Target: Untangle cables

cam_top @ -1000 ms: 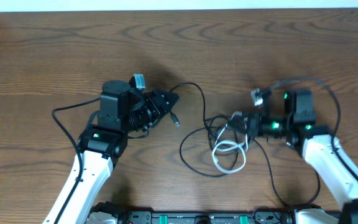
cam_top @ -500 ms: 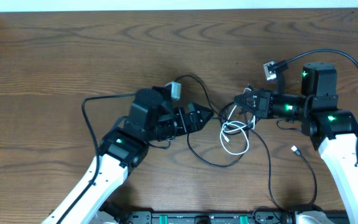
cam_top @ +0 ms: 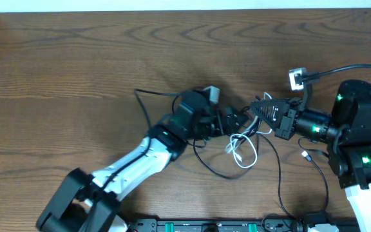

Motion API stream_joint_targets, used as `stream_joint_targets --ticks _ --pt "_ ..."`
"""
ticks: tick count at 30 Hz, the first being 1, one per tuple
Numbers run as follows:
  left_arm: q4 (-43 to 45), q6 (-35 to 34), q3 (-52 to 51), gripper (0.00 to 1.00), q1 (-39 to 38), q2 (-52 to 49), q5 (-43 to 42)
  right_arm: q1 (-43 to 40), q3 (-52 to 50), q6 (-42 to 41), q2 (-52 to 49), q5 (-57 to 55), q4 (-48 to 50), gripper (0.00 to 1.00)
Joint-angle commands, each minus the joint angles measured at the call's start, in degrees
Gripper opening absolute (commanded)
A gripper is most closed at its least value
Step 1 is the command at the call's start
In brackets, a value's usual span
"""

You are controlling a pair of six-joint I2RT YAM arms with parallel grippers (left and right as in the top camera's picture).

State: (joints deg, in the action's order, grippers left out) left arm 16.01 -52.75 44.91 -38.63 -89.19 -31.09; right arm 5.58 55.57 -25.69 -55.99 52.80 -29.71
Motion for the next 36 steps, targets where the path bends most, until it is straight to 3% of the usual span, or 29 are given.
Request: stream_joint_targets --ticks 1,6,11,14,16,24,30,32,36 --pt "-0.26 -0.72 0.96 0.92 -2.93 -3.37 7.23 0.11 3.34 -1.73 1.79 0.68 0.46 0.02" --pt "-2.29 -0.7 0.96 0.91 -3.19 -6.99 10.84 0.09 10.25 -1.46 1.46 -5.01 0.52 0.01" --pt "-2.43 -0.7 0.96 0.7 -3.19 -9.79 10.84 0.09 17.73 -0.76 -0.11 -15.02 0.55 0.02" --pt "-2.89 -0.72 0.96 0.41 -3.19 -10.67 10.86 0.09 21.99 0.26 -1.81 -20.04 0.22 0.01" --pt "-3.82 -0.7 0.96 0.31 -3.19 -10.8 12.0 0.07 24.48 0.31 -3.17 -23.28 0.09 0.01" --pt "-13.97 -0.87 0.96 0.11 -3.13 -10.8 25.31 -1.14 30.51 1.07 -8.52 -48.63 -2.03 0.01" --pt "-18.95 -7.43 0.96 0.08 -2.43 -10.8 31.85 -3.78 30.69 -1.07 -11.74 -68.63 -8.5 0.01" --pt "-18.51 -7.61 0.98 0.08 -1.55 -10.69 30.42 -4.35 30.69 -1.03 -12.72 -67.84 -12.44 0.02" --pt "-15.96 -7.1 0.98 0.07 0.46 -10.67 24.46 -4.39 30.62 6.1 -14.71 -53.22 -19.69 0.18"
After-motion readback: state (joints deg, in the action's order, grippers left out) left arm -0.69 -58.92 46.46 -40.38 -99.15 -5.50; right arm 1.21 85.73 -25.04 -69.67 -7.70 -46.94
